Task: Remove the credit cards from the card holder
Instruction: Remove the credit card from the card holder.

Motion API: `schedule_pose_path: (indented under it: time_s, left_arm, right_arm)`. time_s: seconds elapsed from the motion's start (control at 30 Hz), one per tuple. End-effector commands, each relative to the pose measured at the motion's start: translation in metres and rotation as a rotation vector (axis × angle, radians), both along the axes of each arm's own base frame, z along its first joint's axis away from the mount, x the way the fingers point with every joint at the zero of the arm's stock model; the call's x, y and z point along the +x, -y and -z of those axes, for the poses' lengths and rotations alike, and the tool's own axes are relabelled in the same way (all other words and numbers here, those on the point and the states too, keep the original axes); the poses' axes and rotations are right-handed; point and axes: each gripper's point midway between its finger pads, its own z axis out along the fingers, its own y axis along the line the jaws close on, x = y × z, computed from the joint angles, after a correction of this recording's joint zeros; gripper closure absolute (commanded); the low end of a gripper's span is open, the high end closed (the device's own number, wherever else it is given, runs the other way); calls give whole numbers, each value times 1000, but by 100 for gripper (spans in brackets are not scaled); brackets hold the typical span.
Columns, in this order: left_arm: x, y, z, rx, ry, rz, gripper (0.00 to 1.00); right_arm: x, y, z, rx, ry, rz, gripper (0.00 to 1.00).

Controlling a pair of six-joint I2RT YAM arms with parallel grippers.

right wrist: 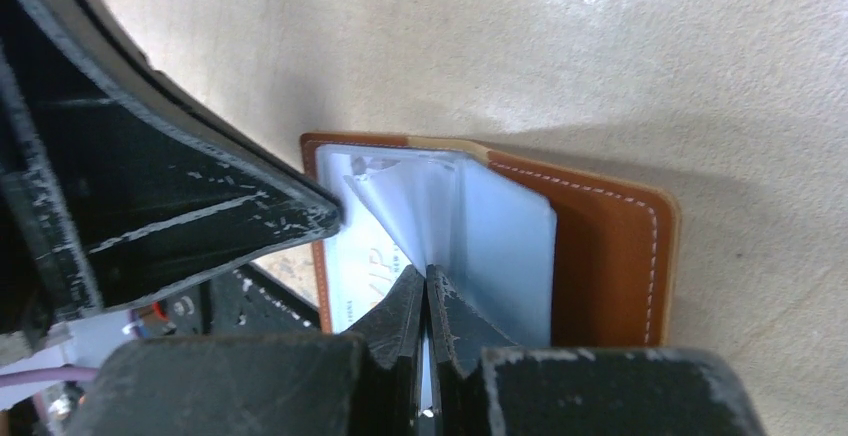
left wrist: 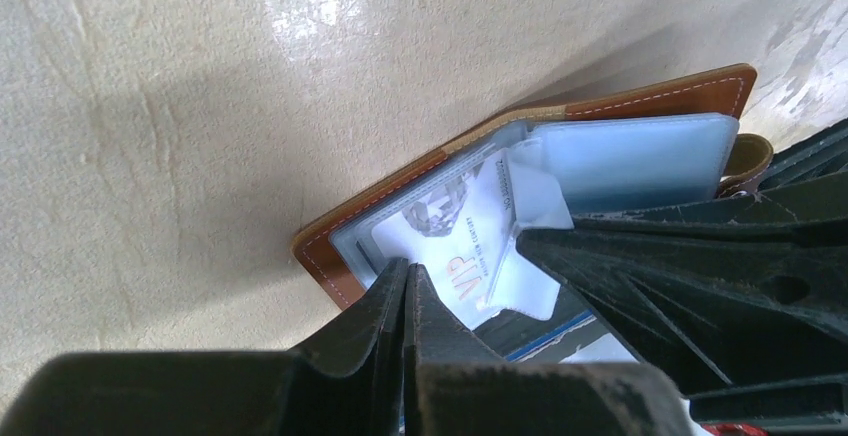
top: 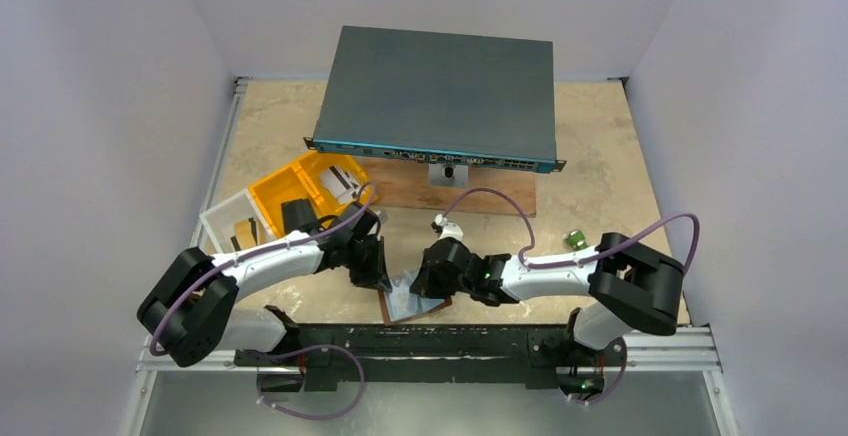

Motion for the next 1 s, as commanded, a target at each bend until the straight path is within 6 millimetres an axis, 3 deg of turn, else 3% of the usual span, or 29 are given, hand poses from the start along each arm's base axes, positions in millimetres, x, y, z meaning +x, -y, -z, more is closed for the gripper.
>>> schedule_pose_path:
  time_s: [0.0,0.3,0.8,0.97]
  left_arm:
    - [11,7,-5,1,46,5,100]
    - [15,15,-16,20,80,63,100]
    - [13,40,-11,-50,49,127,100]
    - [10,47,-13,-75,41,140,100]
  right_arm:
    - [4,-15,-27,148,17,10,100]
    - [11,-13,-36,287,-19,67,100]
    - [17,-14,-48,432,-35,120,100]
    - [22,-16,-55,393,3,102,75]
